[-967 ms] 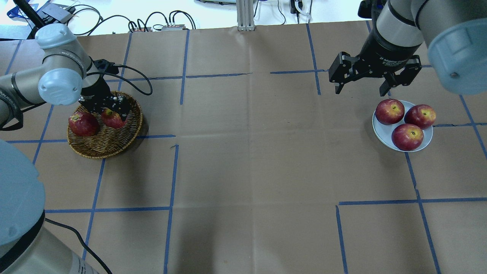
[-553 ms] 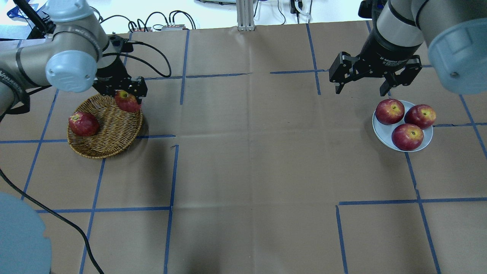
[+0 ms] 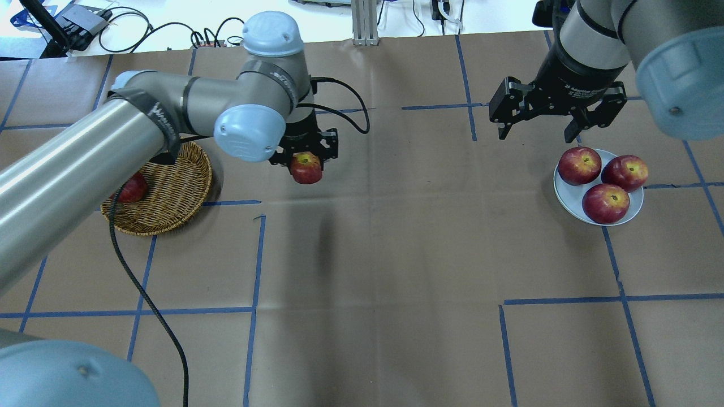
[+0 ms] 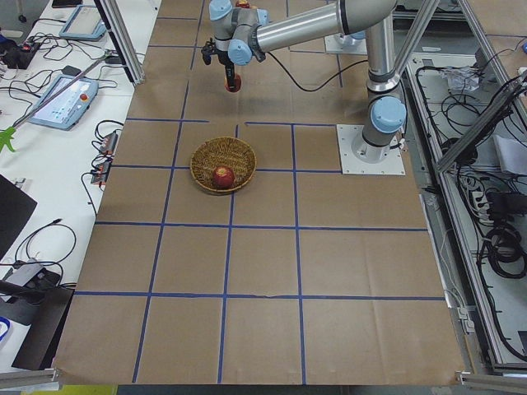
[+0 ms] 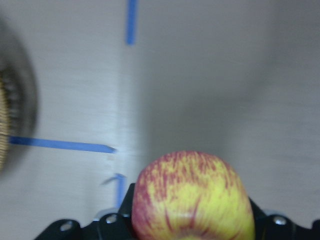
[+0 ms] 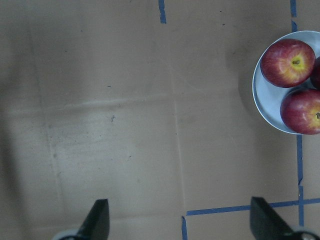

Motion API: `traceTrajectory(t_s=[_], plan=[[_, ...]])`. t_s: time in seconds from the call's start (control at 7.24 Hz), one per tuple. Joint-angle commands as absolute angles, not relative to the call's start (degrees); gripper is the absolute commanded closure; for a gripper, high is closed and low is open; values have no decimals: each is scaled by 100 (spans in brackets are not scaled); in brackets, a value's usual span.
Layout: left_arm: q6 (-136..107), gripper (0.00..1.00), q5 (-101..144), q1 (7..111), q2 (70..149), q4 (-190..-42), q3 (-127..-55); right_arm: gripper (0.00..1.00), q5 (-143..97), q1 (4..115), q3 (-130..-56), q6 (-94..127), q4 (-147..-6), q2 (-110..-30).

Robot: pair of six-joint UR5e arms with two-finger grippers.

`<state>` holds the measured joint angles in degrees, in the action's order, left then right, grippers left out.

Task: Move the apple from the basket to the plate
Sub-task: 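Lift the yellow-red apple with the left gripper toward the table center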

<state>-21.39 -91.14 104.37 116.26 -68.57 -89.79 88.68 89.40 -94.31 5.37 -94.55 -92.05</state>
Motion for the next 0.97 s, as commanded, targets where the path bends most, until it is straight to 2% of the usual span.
traceTrajectory(t_s=[0.0,0.69,0.83], plan=[[-2830,37,-9122,11142,12319,-6829,-8422,0,8868,8938,-9431,545,-9457,-9202],[-2856,34,-9044,11206,12867,-6364,-8323,0,8877,8938,-9431,536,-9448,-9202],[-2883,25,-9027,11215,12850,-6363,-8323,0,8868,8938,-9431,536,-9448,-9202]])
